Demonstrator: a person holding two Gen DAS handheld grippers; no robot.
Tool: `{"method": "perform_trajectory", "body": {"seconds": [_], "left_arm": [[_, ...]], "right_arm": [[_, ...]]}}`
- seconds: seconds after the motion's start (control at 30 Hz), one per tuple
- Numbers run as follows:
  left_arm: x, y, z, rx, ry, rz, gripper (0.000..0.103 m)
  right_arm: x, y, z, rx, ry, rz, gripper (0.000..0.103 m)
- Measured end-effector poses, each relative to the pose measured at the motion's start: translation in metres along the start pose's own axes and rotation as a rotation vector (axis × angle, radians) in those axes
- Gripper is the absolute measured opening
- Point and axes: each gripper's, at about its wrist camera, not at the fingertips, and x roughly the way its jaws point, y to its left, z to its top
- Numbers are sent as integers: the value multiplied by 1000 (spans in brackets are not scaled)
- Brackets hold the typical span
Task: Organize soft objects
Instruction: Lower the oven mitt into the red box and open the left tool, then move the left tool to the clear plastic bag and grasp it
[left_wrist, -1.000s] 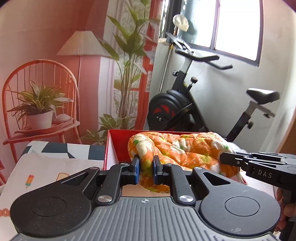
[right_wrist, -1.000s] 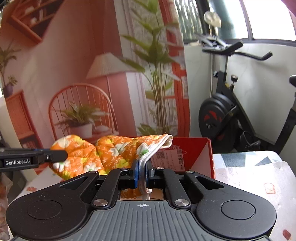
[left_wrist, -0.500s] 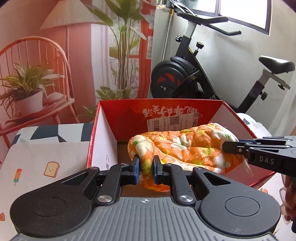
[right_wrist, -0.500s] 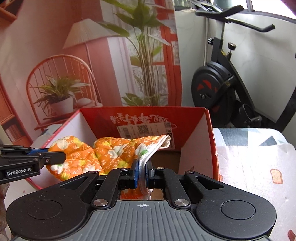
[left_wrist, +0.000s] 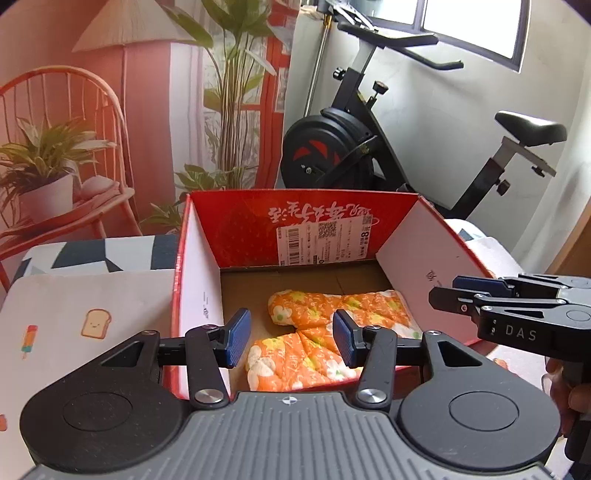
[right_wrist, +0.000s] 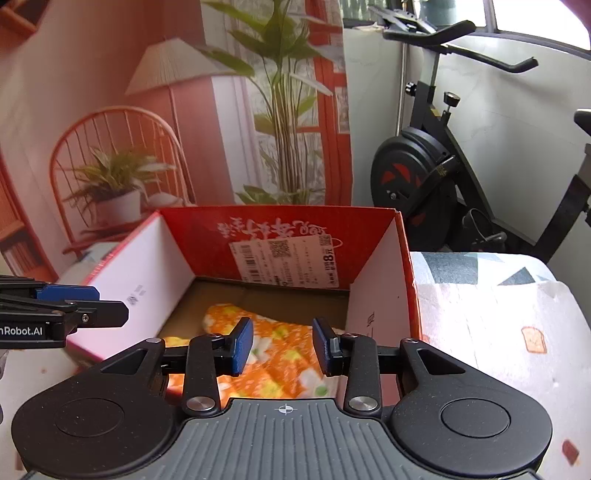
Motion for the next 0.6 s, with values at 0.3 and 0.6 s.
{"method": "perform_trajectory", "body": {"seconds": [0.3,0.6], "left_arm": [[-67,1,-34,-25,-40,-34,56],[-105,7,-101,-103,-27,-30,56]], "right_arm": [[-78,22,-26,-4,-118,46,33],[-130,40,-90,22,-153,54,34]]}}
